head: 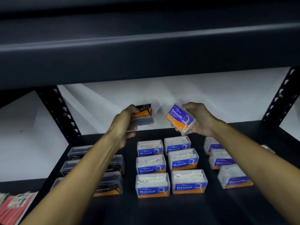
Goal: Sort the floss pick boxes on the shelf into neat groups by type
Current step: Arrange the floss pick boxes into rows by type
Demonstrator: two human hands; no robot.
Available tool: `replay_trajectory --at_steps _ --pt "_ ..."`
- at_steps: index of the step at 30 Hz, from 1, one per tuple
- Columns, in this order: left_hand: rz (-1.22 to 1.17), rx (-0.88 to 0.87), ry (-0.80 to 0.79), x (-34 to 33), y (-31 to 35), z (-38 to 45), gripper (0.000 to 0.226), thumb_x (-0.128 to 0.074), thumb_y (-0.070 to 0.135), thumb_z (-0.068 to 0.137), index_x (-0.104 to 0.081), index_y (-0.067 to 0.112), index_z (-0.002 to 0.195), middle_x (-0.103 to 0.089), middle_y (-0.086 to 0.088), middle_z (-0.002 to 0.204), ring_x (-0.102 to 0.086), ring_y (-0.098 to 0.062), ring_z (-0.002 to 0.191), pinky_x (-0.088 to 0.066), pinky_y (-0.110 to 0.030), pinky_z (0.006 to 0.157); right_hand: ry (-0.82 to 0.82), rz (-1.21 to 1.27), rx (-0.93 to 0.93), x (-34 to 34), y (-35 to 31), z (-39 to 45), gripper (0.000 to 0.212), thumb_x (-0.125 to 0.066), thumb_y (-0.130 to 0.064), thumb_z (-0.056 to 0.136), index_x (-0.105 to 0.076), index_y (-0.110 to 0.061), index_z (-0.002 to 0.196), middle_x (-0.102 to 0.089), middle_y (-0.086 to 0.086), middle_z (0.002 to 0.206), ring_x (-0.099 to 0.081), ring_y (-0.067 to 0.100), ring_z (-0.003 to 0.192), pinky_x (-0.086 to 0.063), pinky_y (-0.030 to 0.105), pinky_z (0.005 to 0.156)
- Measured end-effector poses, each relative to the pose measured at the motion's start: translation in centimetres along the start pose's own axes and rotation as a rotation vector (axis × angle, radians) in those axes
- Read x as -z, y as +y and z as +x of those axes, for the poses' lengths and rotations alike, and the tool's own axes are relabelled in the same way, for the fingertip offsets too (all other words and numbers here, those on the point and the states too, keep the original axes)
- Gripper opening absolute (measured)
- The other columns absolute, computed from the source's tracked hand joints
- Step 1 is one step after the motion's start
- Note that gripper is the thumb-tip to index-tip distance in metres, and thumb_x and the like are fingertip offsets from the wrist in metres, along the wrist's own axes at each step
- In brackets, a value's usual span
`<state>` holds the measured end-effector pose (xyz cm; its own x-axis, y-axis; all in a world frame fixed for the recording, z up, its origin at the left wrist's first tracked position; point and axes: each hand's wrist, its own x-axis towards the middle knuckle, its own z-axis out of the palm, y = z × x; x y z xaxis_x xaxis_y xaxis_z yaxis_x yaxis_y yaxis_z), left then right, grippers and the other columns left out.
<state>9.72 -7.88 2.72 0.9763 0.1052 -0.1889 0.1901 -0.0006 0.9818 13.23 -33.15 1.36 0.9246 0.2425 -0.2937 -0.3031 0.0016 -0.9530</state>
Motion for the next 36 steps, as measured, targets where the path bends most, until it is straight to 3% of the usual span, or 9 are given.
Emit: replay_trajectory --at_steps 3,6,8,11,15,19,21,25,36 --pt "-0.052 0.005 0.027 1.3 0.0 0.0 0.029 -0.057 0.043 0.093 -0.070 0.019 0.101 -0.069 -0.002 0.085 -0.052 -0.014 0.064 -0.042 -0.026 0.051 -0.041 -0.023 0.019 -1.3 -0.3 -0.2 0.062 -0.055 -0.056 0.078 -0.055 -0.009 0.118 -0.068 0.020 0.110 -0.068 0.029 0.088 -0.054 0.039 0.078" --pt "-0.142 0.001 0.004 3.0 0.2 -0.1 0.026 -0.060 0.030 0.096 -0.068 0.011 0.111 -0.073 -0.007 0.096 -0.067 -0.020 0.083 -0.057 -0.032 0.066 -0.063 -0.089 0.057 -2.6 -0.8 -0.3 0.062 -0.062 -0.045 0.074 -0.057 -0.004 0.121 -0.068 0.021 0.110 -0.068 0.027 0.086 -0.055 0.036 0.070" --pt "-0.212 0.003 -0.038 4.3 0.4 -0.3 0.024 -0.060 0.015 0.094 -0.066 0.001 0.112 -0.074 -0.015 0.102 -0.071 -0.026 0.090 -0.060 -0.039 0.077 -0.059 -0.103 0.066 -3.2 -0.9 -0.1 0.053 -0.061 -0.037 0.081 -0.057 -0.002 0.121 -0.068 0.023 0.110 -0.068 0.031 0.091 -0.056 0.039 0.075" --pt "-0.170 -0.010 -0.061 6.8 0.7 -0.1 0.024 -0.057 0.005 0.088 -0.065 -0.004 0.109 -0.071 -0.019 0.099 -0.070 -0.029 0.088 -0.060 -0.043 0.078 -0.022 -0.177 0.081 -4.1 -0.8 0.3 0.048 -0.062 -0.037 0.086 -0.056 -0.006 0.123 -0.069 0.019 0.108 -0.069 0.033 0.097 -0.055 0.045 0.086" --pt "0.276 -0.157 0.007 9.4 1.0 0.0 0.030 -0.070 0.007 0.059 -0.070 0.006 0.090 -0.071 -0.012 0.079 -0.066 -0.024 0.077 -0.053 -0.033 0.074 0.007 -0.399 0.131 -5.3 -0.5 0.8 0.042 -0.066 -0.040 0.084 -0.059 -0.012 0.115 -0.070 0.009 0.104 -0.069 0.026 0.095 -0.055 0.044 0.089" --pt "1.062 -0.239 -0.125 10.4 0.8 0.7 0.031 -0.075 0.009 0.071 -0.066 0.020 0.098 -0.070 0.001 0.094 -0.064 -0.015 0.088 -0.049 -0.030 0.073 0.013 -0.606 0.172 -6.3 -0.7 0.3 0.033 -0.068 -0.036 0.084 -0.059 -0.015 0.108 -0.069 0.003 0.101 -0.068 0.018 0.091 -0.056 0.034 0.081" --pt "1.297 -0.238 -0.207 10.2 0.2 1.2 0.034 -0.073 0.014 0.076 -0.060 0.027 0.105 -0.064 0.008 0.100 -0.060 -0.014 0.091 -0.042 -0.023 0.067 0.027 -0.668 0.205 -6.7 -0.9 -0.1 0.023 -0.068 -0.030 0.085 -0.055 -0.021 0.101 -0.065 -0.006 0.093 -0.065 0.010 0.085 -0.052 0.023 0.071" --pt "1.410 -0.189 -0.281 9.5 -1.1 2.2 0.043 -0.068 0.008 0.081 -0.057 0.023 0.120 -0.057 0.003 0.110 -0.056 -0.017 0.097 -0.040 -0.022 0.072 0.055 -0.767 0.242 -7.0 -1.2 -0.8 0.023 -0.068 -0.026 0.086 -0.054 -0.023 0.104 -0.065 0.000 0.101 -0.064 0.014 0.091 -0.052 0.032 0.082" --pt "1.475 -0.149 -0.375 9.6 -2.4 2.8 0.033 -0.067 0.010 0.085 -0.049 0.026 0.107 -0.056 0.004 0.103 -0.056 -0.016 0.093 -0.041 -0.025 0.069 0.063 -0.845 0.239 -6.3 -1.1 -1.6 0.048 -0.066 -0.030 0.087 -0.049 -0.018 0.131 -0.060 0.002 0.121 -0.061 0.018 0.106 -0.051 0.039 0.094"
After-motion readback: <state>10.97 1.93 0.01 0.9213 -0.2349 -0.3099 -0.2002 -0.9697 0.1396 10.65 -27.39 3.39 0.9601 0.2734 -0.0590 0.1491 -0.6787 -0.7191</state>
